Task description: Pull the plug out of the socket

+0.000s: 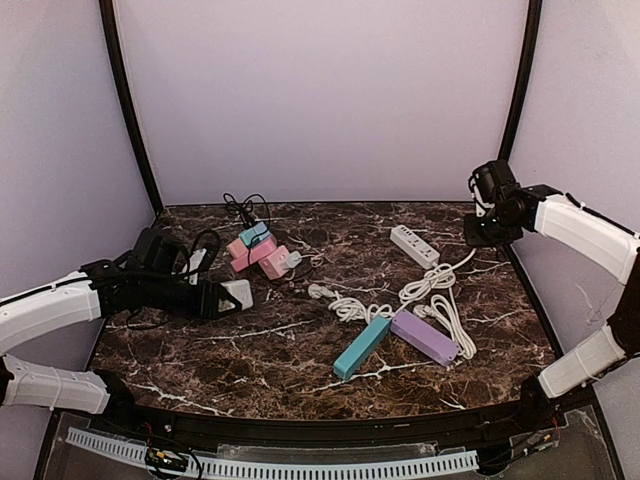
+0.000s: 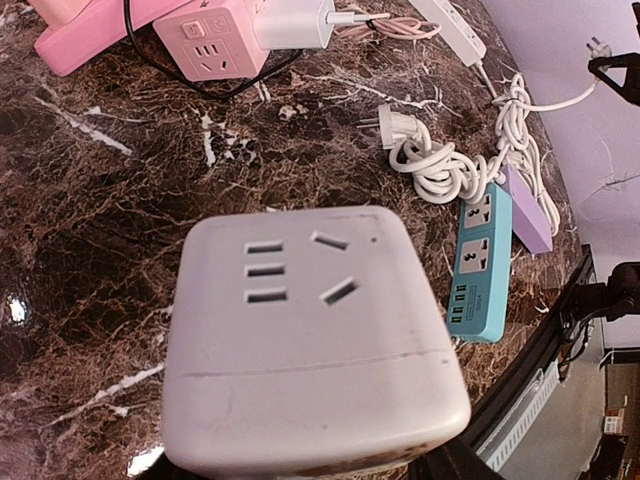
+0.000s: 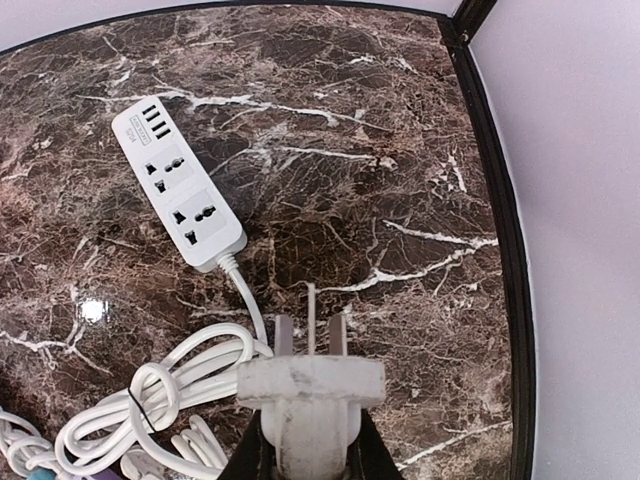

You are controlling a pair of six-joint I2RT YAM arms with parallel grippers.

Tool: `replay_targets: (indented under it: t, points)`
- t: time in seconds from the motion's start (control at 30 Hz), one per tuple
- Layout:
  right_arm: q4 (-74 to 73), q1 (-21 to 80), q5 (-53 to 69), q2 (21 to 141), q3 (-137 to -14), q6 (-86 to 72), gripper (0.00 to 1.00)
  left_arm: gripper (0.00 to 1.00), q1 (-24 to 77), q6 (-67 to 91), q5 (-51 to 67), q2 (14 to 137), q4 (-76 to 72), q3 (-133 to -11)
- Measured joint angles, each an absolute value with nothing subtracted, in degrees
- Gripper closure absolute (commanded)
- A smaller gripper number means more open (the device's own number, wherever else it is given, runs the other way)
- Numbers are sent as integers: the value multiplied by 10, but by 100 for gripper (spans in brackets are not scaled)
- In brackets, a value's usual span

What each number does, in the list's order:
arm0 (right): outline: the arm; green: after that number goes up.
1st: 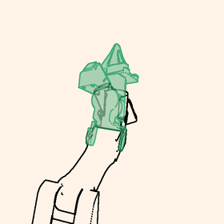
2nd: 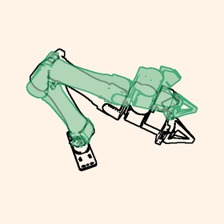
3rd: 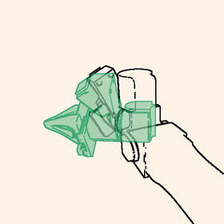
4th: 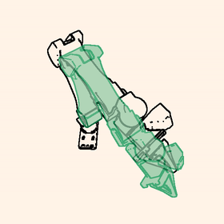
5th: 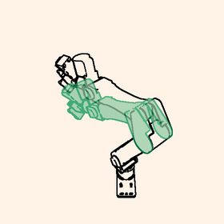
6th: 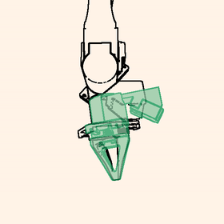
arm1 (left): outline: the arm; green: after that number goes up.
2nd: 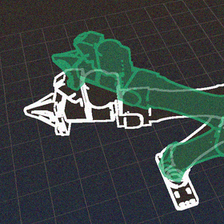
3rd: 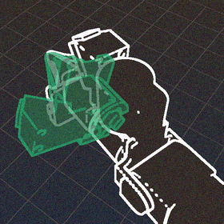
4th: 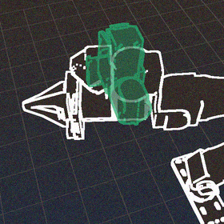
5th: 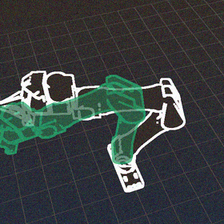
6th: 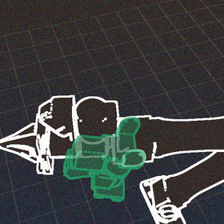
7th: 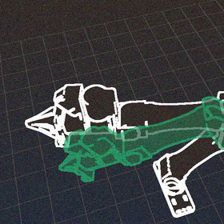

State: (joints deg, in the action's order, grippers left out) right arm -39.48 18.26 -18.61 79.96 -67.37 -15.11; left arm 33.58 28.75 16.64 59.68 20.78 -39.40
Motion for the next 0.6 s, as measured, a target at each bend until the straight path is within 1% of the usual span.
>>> replay_targets:
  t: [0.17, 0.2, 0.23, 0.33, 0.37, 0.47, 0.5, 0.6]
  points:
    - [-383, 171, -149, 801, -652, -156, 100, 99, 331, 290, 168, 597, 200, -391]
    - [-375, 171, -132, 801, -642, -159, 99, 99, 328, 292, 168, 597, 198, -390]
    - [-367, 171, -117, 801, -632, -164, 94, 99, 322, 294, 168, 597, 197, -387]
    - [-345, 171, -73, 801, -594, -177, 78, 99, 305, 300, 167, 598, 191, -376]
    - [-339, 171, -61, 801, -582, -182, 71, 99, 296, 303, 167, 598, 189, -371]
    - [-329, 171, -27, 800, -549, -195, 39, 99, 270, 310, 170, 599, 180, -354]
    - [-327, 171, -20, 800, -543, -201, 33, 99, 263, 312, 172, 600, 178, -349]
    - [-323, 171, -6, 790, -527, -203, 21, 99, 239, 320, 180, 606, 173, -335]
